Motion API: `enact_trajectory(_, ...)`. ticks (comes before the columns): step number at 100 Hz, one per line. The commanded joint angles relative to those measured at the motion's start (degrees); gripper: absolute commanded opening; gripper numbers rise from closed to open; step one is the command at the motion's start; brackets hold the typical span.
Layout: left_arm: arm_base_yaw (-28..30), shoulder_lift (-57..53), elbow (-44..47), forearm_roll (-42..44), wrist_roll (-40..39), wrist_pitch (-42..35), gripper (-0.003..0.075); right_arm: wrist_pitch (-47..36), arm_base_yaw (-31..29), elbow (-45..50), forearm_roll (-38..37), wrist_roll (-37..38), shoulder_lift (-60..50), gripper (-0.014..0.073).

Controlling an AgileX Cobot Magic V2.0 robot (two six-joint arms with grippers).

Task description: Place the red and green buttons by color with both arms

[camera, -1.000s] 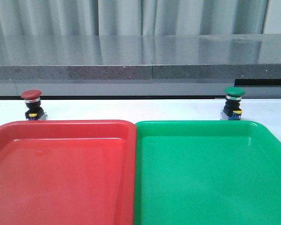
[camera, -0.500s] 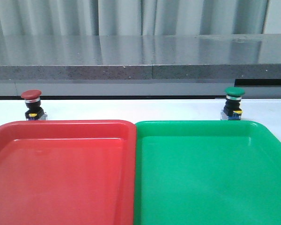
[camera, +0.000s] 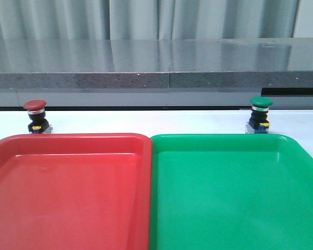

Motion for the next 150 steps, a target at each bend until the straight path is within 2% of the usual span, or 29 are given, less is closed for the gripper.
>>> enact_trajectory(1,0.09,4.66,-3.91,-0.24,0.05,-3.59,-0.0021,-4.53,-0.23,-1.04,-0.24,-0.06,-1.26,-0.0064)
enact_trajectory(51,-1.78,28.3,-15.69,-1.02,0.05,-2.32,-0.002,-4.53,-0.23,-1.04,-0.24,-0.06,-1.26,-0.0064)
enact_trajectory(76,-1.88,41.3,-25.46,-2.88,0.05,2.26,-0.002,-4.53,-0.23,-1.04,-0.24,-0.06,-1.26,-0.0064)
enact_trajectory(90,-3.96,47.06,-30.86,-2.88,0.05,2.81,-0.0016,-4.53,-0.23,-1.04,-0.24,-0.06,-1.26,-0.0064)
enact_trajectory(95,-4.81,49.22,-32.88,-2.77,0.05,3.91,0.001,-4.53,-0.23,-1.04,-0.24,-0.06,-1.26,-0.0064)
enact_trajectory(102,-5.89,52.39,-35.78,-2.77,0.1,5.83,0.01,-4.53,-0.23,-1.04,-0.24,-0.06,-1.26,-0.0064)
enact_trajectory(112,-7.13,56.65,-39.56,-2.77,0.1,7.93,0.0304,-4.53,-0.23,-1.04,-0.24,-0.06,-1.26,-0.0064)
enact_trajectory(117,-7.57,58.69,-41.22,-2.88,0.1,8.67,0.0433,-4.53,-0.23,-1.04,-0.24,-0.06,-1.26,-0.0064)
enact_trajectory(119,-7.87,59.55,-41.93,-2.88,-0.07,9.0,0.0462,-4.53,-0.23,-1.04,-0.24,-0.06,-1.26,-0.0064)
enact_trajectory(120,-8.03,60.13,-42.39,-3.01,-0.19,9.13,0.0503,-4.53,-0.23,-1.04,-0.24,-0.06,-1.26,-0.0064)
enact_trajectory(124,-8.33,61.61,-43.6,-3.01,-0.48,9.78,0.0558,-4.53,-0.23,-1.04,-0.24,-0.06,-1.26,-0.0064)
enact_trajectory(131,-8.77,64.51,-45.97,-3.15,-1.91,11.26,0.061,-4.53,-0.23,-1.04,-0.24,-0.06,-1.26,-0.0064)
enact_trajectory(150,-8.77,71.72,-51.69,-4.04,-5.65,14.53,0.0607,-4.53,-0.23,-1.04,-0.24,-0.06,-1.26,-0.0064)
